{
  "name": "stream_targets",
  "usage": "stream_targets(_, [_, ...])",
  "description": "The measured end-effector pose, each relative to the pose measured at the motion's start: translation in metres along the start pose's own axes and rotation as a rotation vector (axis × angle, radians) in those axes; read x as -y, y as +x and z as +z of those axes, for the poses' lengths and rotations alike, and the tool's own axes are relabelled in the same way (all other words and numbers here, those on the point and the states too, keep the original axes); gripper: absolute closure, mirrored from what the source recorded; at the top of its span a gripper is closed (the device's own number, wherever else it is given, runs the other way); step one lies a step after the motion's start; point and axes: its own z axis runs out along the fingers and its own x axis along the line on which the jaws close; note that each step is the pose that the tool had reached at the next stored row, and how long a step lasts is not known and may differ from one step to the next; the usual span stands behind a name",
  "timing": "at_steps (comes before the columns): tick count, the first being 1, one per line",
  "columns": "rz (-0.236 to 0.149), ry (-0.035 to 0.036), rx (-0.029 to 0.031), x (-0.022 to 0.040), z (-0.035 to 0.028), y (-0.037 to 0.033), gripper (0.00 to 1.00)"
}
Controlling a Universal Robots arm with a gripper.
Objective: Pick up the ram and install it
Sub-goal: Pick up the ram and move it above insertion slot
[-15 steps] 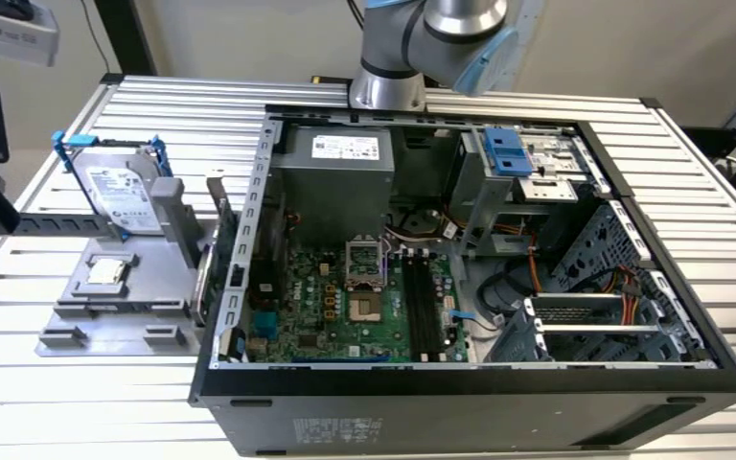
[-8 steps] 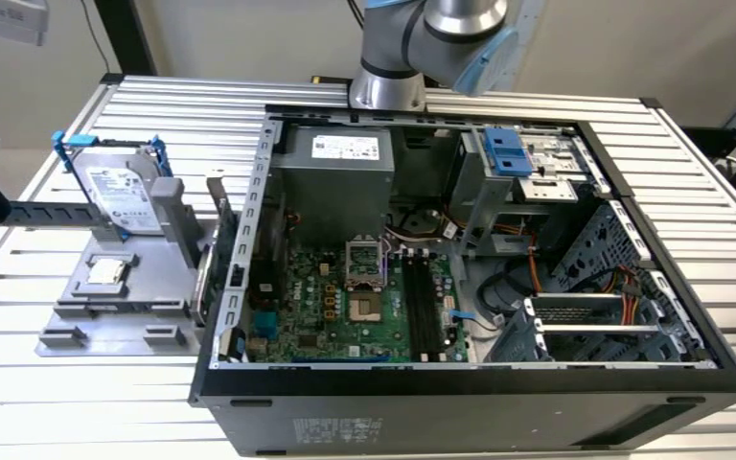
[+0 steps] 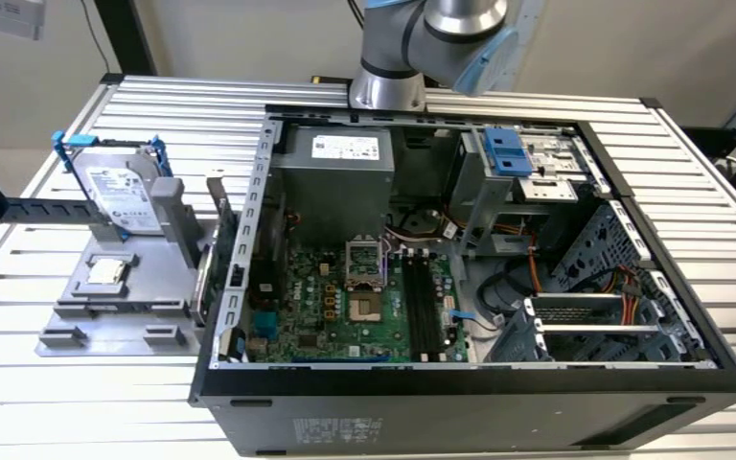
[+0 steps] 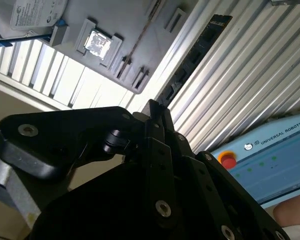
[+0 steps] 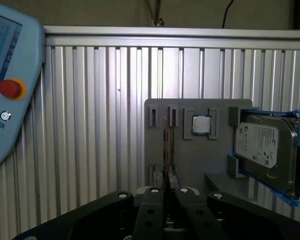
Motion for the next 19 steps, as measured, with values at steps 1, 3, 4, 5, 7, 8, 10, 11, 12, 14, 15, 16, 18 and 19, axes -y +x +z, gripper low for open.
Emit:
stream_targets(1, [0.0,-0.0001,0.0001,0.0,-0.0001,0.0,1.0])
stream_targets(3, [0.0,-0.0001,0.0004,0.0,-0.0001,0.0,1.0])
stream_targets(4, [0.0,-0.0001,0.0005,0.0001,-0.0001,0.0001,1.0])
stream_targets(5, [0.0,-0.0001,0.0007,0.0001,-0.0001,0.0,1.0])
stream_targets(7, [0.0,-0.0001,0.0011,0.0001,-0.0001,0.0001,1.0])
stream_targets(8, [0.0,-0.0001,0.0012,0.0,-0.0001,0.0,1.0])
stream_targets(10, [0.0,-0.0002,0.0011,0.0018,-0.0001,0.0,1.0])
stream_targets(11, [0.0,-0.0002,0.0011,0.004,-0.0002,0.0,1.0])
stream_targets(12, [0.0,-0.0001,0.0011,0.0066,-0.0002,0.0,1.0])
stream_targets(14, [0.0,-0.0002,0.0012,0.0113,-0.0002,-0.0001,1.0])
stream_targets(15, [0.0,-0.0001,0.0012,0.0133,-0.0002,-0.0001,1.0])
stream_targets(16, [0.0,-0.0001,0.0011,0.0157,-0.0002,-0.0001,1.0])
stream_targets(18, [0.0,-0.0001,0.0012,0.0201,-0.0002,-0.0001,1.0])
stream_targets(19, [0.0,-0.0001,0.0011,0.0223,-0.0003,-0.0001,1.0])
